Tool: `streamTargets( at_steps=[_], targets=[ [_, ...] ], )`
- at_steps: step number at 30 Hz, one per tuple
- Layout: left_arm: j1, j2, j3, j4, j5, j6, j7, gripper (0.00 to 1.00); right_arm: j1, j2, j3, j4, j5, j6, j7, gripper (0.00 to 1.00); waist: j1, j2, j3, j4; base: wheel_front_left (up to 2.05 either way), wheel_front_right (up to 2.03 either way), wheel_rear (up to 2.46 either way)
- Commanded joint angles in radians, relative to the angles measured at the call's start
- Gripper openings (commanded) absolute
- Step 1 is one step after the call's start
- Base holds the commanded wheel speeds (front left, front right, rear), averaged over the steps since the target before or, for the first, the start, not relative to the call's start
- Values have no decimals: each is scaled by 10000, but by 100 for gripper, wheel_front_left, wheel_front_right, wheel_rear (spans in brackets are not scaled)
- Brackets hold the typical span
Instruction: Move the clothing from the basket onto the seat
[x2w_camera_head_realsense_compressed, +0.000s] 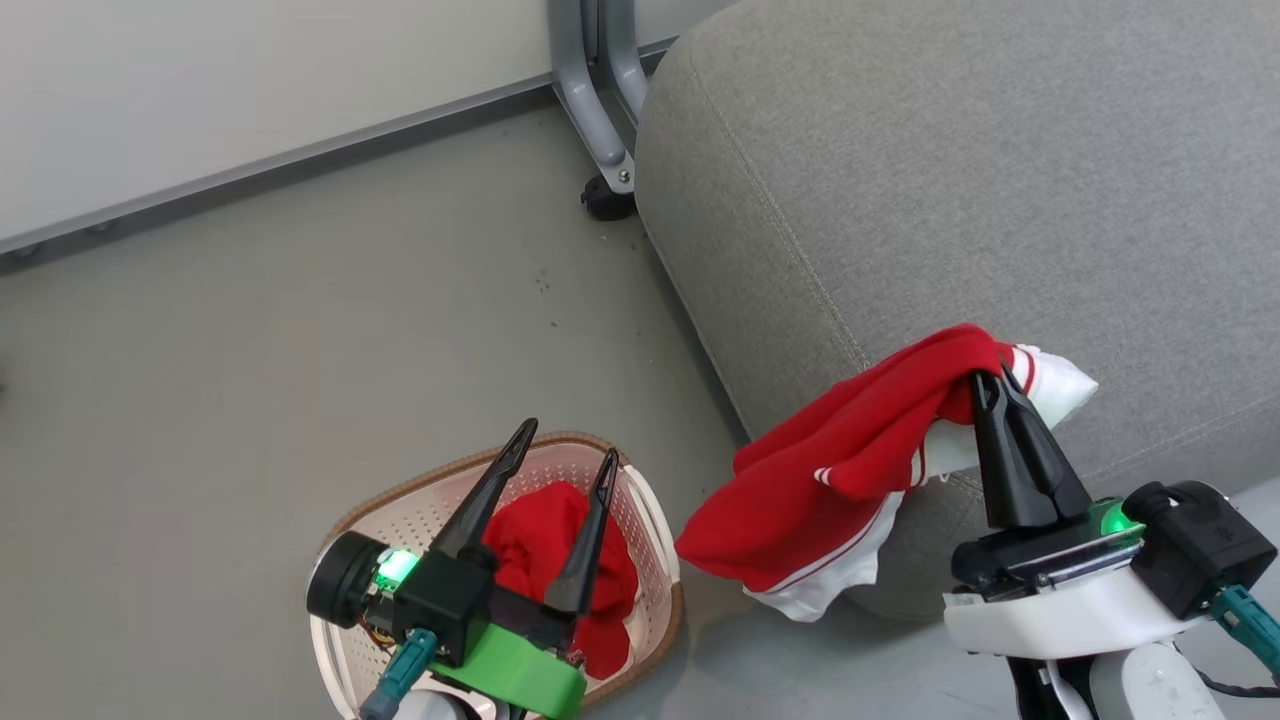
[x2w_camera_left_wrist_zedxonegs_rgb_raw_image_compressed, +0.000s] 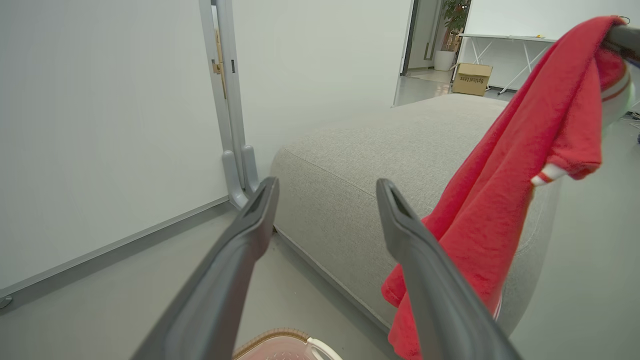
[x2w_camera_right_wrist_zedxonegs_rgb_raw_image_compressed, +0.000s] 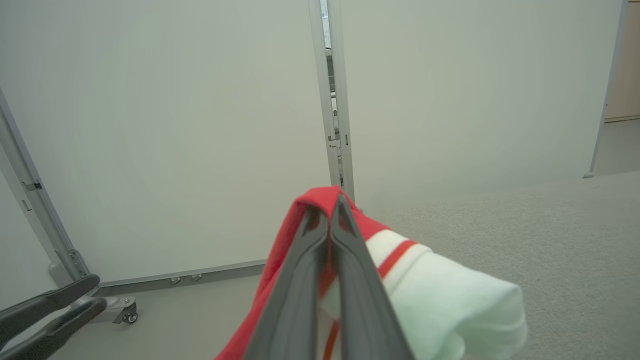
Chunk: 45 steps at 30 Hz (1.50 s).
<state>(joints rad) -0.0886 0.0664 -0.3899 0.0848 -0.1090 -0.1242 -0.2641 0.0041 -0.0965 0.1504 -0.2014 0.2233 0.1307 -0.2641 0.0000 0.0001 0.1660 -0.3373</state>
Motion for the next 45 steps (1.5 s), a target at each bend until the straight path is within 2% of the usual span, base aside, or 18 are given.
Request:
streamTargets(
  at_steps=[1,9,15,18,24,30,33,39,40,41,42,45],
  targets=[
    [-87,85,-4,-40,83,-65,-6,100,-34,59,-106,-111,-92,1,-6,0,0,-1,266,-51,0,0,0],
    [-625,425,-268,-324,265,-72,-6,100,-1498,208,-1137,-327,57,1,-6,0,0,-1,1426,21,0,0,0],
    [-1450,1006,-939,-665,231,-66,-6,100,-3711,-284,-2619,-156,318,1,-6,0,0,-1,2944,307,0,0,0],
    [-1859,1270,-1289,-782,154,-67,-6,100,-4824,-842,-3374,267,427,1,-6,0,0,-1,3611,484,0,0,0],
    [-2659,1695,-1885,-1083,48,-68,-5,100,-7020,-2506,-4790,1425,386,1,-6,0,0,-1,4789,978,0,0,0],
    [-3126,1884,-2057,-1198,-53,-69,-5,100,-8103,-3462,-5259,3028,341,-1,54,0,0,-1,5547,1306,0,0,0],
    [-3280,1897,-2075,-1200,-74,-69,-5,100,-8161,-3332,-5373,4110,355,-1,76,0,0,-1,5787,1411,0,0,0],
    [-3446,1799,-2142,-1080,-110,-69,-5,100,-7927,-2751,-6232,6307,-275,-1,-15,0,0,-1,5911,1642,0,0,0],
    [-3424,1771,-2129,-1050,-119,-69,-5,100,-7869,-2555,-6448,6531,-420,1,-13,26,0,-1,5859,1678,0,0,0],
    [-3387,1748,-2118,-1025,-122,-69,-5,100,-7836,-2411,-6634,6628,-518,-1,-10,43,0,-1,5804,1714,0,0,0],
    [-3320,1720,-2093,-994,-144,-69,-5,100,-7784,-2240,-6891,6661,-663,-1,-12,100,0,-1,5729,1750,0,0,0],
    [-3088,1565,-1993,-887,-235,-69,-7,100,-7325,-1625,-7494,6513,-1074,-1,-11,100,0,-1,5369,1775,0,0,0]
  ],
)
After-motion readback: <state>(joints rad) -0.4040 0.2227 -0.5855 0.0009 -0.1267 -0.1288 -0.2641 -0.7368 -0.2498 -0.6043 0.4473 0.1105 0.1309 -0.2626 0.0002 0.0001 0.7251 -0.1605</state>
